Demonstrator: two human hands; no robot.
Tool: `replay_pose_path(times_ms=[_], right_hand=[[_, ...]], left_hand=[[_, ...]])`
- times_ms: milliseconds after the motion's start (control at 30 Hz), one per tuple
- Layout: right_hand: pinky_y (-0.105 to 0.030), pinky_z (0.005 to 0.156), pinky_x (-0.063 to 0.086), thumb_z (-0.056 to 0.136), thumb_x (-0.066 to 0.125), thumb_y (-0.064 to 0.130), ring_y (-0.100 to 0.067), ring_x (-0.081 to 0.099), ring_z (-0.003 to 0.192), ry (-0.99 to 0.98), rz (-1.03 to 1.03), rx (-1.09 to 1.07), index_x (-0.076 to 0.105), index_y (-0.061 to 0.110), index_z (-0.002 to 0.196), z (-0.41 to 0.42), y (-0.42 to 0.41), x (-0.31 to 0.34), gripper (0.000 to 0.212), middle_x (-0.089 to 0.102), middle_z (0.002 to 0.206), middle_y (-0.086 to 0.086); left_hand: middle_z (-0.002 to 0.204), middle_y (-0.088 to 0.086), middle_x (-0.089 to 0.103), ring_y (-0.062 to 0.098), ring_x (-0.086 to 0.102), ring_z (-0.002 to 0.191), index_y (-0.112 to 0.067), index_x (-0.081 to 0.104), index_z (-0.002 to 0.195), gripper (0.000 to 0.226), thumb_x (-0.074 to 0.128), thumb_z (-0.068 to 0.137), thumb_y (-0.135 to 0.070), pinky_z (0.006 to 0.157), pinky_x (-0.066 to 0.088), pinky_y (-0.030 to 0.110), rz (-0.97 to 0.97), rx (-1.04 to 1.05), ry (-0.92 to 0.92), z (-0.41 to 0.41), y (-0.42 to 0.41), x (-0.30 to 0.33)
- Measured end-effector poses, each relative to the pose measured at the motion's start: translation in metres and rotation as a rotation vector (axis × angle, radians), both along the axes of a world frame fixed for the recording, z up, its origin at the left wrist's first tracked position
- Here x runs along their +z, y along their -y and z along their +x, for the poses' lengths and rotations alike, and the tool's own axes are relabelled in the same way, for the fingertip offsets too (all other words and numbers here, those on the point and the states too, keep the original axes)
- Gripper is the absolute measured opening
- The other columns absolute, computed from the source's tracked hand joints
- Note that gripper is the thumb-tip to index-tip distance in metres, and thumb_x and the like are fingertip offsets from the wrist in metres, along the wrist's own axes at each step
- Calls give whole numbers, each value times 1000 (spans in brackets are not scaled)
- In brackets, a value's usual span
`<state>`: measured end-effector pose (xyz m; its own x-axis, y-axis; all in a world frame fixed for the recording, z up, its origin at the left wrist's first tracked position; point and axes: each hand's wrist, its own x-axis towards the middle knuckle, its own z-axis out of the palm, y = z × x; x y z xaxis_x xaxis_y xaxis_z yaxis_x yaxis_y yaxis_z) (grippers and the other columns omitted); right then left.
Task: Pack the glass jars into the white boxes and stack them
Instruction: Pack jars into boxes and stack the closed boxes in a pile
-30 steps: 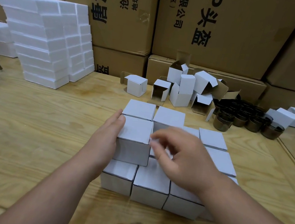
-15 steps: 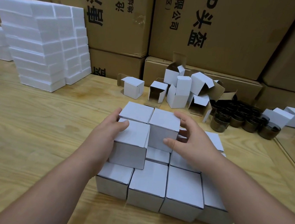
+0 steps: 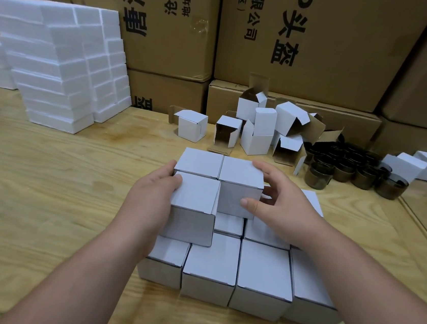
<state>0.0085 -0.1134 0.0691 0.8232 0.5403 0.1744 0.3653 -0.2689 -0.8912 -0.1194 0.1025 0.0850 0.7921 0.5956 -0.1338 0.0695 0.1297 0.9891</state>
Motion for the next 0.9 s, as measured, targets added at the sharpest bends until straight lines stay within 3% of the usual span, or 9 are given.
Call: replay_pose_path(times_ms=[200, 300, 400, 467, 533, 667, 733, 833, 900], right_hand=[[-35, 105, 53, 70, 82, 38, -3, 63, 121, -8, 19, 1, 48, 67, 125, 1, 9, 1, 71, 59, 138, 21], [-37, 106, 52, 70, 83, 39, -6, 63, 122, 2, 8, 2, 48, 62, 130, 2, 11, 1, 73, 59, 140, 20], [-38, 105, 52, 72, 85, 36, -6, 65, 120, 1, 10, 6, 49, 66, 126, 4, 13, 2, 72, 60, 138, 22], [-38, 106, 52, 77, 87, 29, -6, 64, 121, 5, 4, 16, 49, 68, 125, 6, 15, 1, 72, 60, 137, 24], [-38, 105, 53, 79, 87, 27, -5, 64, 121, 7, -3, 23, 49, 71, 123, 8, 16, 2, 73, 60, 136, 26], [-31, 102, 54, 68, 85, 45, -3, 64, 121, 2, -4, 33, 48, 75, 120, 5, 13, 4, 71, 59, 136, 29], [-30, 101, 54, 69, 84, 45, -2, 63, 121, 4, -7, 31, 47, 75, 120, 5, 12, 3, 70, 58, 137, 29], [-33, 102, 55, 80, 86, 32, -2, 60, 124, 13, -39, 36, 46, 71, 125, 6, 12, 2, 72, 57, 139, 26], [-30, 105, 53, 79, 86, 36, 1, 56, 128, 9, -56, 39, 46, 65, 134, 7, 13, 3, 74, 57, 140, 25]], left_hand=[[114, -29, 68, 2, 64, 110, -42, 67, 131, 35, 59, 99, -28, 88, 51, 30, 7, -11, -2, 3, 5, -3], [112, -27, 71, 4, 67, 109, -43, 70, 124, 31, 60, 99, -28, 98, 53, 36, -12, -15, -11, 5, 7, -2], [103, -25, 76, 2, 73, 94, -47, 74, 111, 27, 59, 98, -28, 84, 56, 36, -32, -55, 16, 5, 10, -1], [106, -24, 76, 1, 73, 95, -44, 71, 124, 37, 59, 90, -35, 81, 54, 34, -15, -99, 27, 3, 12, 0], [112, -21, 76, 7, 73, 104, -44, 69, 128, 49, 57, 80, -41, 90, 55, 38, -13, -135, 16, 2, 12, -1], [115, -17, 76, 11, 72, 109, -54, 72, 115, 40, 55, 80, -45, 104, 51, 49, 9, -209, 7, 0, 9, -1], [115, -17, 76, 12, 72, 109, -55, 72, 114, 40, 57, 77, -48, 105, 50, 50, 3, -202, 2, 0, 8, -1], [118, -17, 75, 12, 71, 112, -53, 72, 115, 40, 57, 79, -51, 103, 51, 50, -23, -191, 6, -3, 8, 0], [115, -16, 76, 11, 74, 106, -50, 76, 109, 34, 57, 81, -53, 93, 55, 46, -48, -190, 7, -6, 9, 5]])
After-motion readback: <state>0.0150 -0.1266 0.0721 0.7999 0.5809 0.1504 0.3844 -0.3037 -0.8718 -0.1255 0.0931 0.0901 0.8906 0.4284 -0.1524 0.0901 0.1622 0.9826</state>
